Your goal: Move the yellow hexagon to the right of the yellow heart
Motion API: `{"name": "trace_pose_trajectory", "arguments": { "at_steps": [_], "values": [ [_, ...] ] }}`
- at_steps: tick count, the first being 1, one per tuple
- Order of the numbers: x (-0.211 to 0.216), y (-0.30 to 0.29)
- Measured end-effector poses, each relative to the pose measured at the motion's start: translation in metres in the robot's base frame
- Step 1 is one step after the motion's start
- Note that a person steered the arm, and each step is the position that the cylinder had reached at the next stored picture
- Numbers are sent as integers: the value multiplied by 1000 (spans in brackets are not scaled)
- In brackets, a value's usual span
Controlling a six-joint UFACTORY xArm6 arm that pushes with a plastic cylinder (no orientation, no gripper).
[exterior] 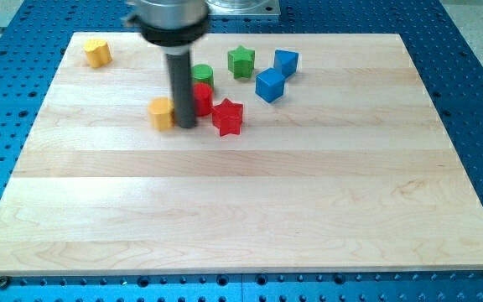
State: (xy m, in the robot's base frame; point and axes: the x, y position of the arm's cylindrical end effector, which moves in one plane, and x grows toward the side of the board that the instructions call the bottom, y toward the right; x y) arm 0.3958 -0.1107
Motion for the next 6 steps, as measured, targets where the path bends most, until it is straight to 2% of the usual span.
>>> {"name": "trace_pose_trajectory", "arguments": {
  "at_steps": [2, 3, 4, 5, 6],
  "values": [
    [38, -68],
    [-3, -89],
    [4, -72],
    [13, -26],
    [-44, -45]
  ]
}}
